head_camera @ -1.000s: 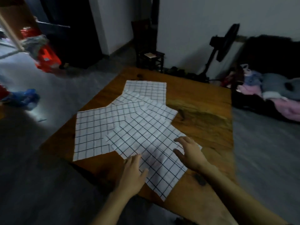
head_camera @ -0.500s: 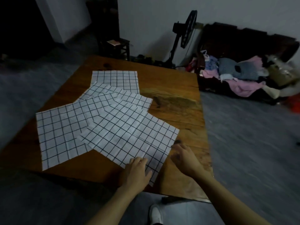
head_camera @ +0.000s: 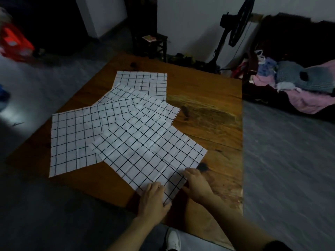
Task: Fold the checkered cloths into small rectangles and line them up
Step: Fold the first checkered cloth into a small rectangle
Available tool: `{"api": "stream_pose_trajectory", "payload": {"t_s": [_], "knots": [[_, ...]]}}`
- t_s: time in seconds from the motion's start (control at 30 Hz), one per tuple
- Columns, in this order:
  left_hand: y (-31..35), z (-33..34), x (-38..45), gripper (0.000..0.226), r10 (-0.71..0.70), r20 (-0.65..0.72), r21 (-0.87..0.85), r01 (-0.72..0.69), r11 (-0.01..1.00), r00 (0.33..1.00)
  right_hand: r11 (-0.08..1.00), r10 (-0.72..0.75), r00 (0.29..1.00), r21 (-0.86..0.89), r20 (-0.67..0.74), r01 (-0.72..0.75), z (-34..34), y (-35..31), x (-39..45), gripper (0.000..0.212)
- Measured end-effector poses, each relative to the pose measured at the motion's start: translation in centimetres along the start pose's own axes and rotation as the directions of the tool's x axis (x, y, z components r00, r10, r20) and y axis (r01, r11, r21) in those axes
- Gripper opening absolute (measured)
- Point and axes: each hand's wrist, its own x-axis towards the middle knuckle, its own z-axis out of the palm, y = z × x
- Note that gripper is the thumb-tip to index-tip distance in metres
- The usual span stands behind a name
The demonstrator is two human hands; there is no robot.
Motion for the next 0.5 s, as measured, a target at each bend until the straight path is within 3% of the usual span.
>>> {"api": "stream_pose_trajectory", "payload": {"t_s": [0.17,0.5], "knots": [[0.6,1.1,-0.4,0.051,-0.015,0.011,0.081,0.014,0.997,1.000,0.997,-0.040,0.997,-0.060,0.065,0.044,1.0,1.7,0.4,0.072],[0.1,1.1,-0.2,0.028,0.009,-0.032,0.130,-0.005,0.991,0.999,0.993,-0.085,0.996,-0.076,0.021,0.086,1.4,2.1,0.1,0.071]]}}
